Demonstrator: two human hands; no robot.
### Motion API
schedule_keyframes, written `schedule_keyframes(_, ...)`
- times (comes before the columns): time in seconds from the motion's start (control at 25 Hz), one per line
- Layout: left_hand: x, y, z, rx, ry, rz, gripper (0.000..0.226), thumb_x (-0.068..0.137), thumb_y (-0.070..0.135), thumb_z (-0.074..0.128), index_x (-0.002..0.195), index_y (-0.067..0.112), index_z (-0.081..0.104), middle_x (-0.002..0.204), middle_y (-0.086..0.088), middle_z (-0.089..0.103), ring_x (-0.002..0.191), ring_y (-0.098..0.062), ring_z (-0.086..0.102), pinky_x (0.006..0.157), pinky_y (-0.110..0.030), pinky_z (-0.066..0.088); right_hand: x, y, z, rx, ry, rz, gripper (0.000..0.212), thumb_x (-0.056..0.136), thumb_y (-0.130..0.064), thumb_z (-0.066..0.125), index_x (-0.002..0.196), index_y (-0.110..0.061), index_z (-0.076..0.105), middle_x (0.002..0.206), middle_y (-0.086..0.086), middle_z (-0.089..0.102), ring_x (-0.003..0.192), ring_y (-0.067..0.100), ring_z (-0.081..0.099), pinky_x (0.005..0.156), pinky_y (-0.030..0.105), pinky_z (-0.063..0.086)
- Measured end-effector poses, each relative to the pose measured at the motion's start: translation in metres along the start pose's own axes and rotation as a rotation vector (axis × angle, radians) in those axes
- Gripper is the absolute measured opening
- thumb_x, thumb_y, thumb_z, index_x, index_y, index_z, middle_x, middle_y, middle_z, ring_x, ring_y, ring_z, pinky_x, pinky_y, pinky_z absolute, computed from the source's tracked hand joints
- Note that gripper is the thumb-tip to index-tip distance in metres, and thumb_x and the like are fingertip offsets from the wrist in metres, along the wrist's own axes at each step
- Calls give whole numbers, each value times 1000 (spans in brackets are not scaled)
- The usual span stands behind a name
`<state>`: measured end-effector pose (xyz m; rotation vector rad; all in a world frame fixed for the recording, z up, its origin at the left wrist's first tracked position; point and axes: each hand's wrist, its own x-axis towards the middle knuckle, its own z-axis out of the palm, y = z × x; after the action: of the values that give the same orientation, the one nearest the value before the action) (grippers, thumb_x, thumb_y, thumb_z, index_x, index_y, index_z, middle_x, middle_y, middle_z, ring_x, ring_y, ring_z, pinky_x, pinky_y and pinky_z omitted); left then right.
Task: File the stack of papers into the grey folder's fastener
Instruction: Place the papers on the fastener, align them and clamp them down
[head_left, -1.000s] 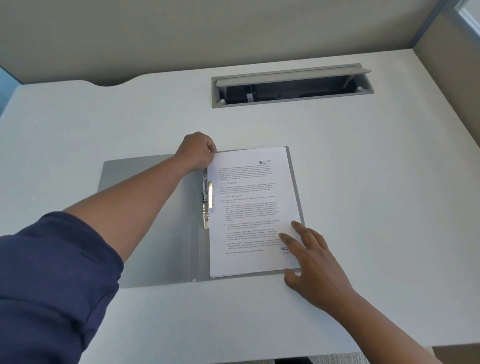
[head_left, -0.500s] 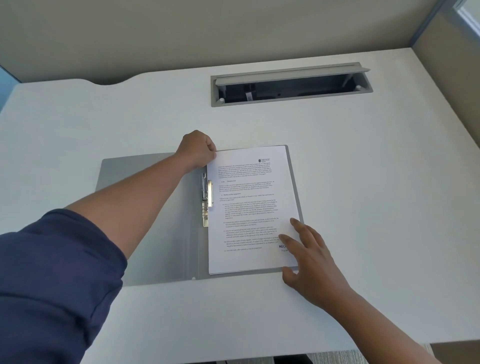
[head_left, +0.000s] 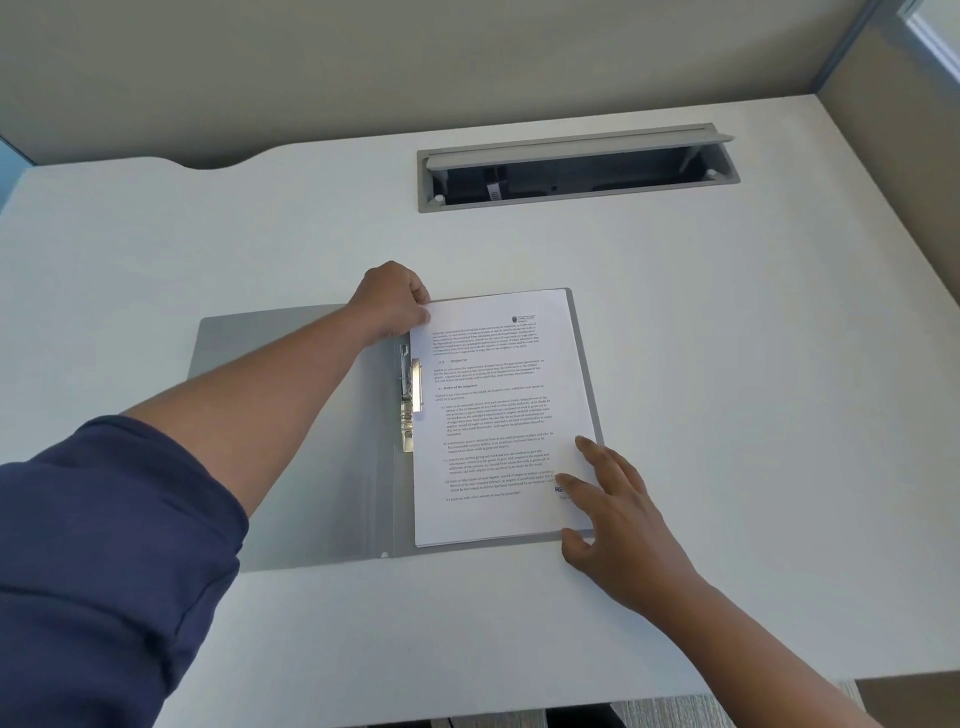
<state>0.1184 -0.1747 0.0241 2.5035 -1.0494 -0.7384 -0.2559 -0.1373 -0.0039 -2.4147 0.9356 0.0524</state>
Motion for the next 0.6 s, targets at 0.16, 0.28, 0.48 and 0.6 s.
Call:
schedule_keyframes(0.16,-1,22,7,203,5,127,39,85,17,67,124,14,66,128,-6,64,118,-27,60,95,-34,50,-1,1,1,18,16,-6,51,83,-22,69,133,-16,59,163,4,24,150,25,17,111,39,38)
schedule_keyframes(0.28,-6,64,30,91,-36,266,50,86,32,70,132,14,61,130,-5,61,117,-25,60,101,-39,49,-3,2,2,34,44,-16,50,82,-22,71,130,-15,61,161,6,28,149,26,21,109,40,40)
schedule_keyframes(0.48,-2,116,81,139,-12,253,63,74,56,68,125,19,60,123,-2,59,112,-27,56,95,-42,49,-3,5,6,59,61,-21,48,81,-20,69,128,-14,61,160,8,30,149,28,22,108,41,42)
schedule_keyframes(0.6,-2,126,93,179,57,210,60,72,58,69,117,19,60,116,-1,56,108,-26,52,90,-41,49,-3,8,7,64,47,-16,50,84,-20,65,133,-14,58,163,7,25,150,26,16,112,38,36)
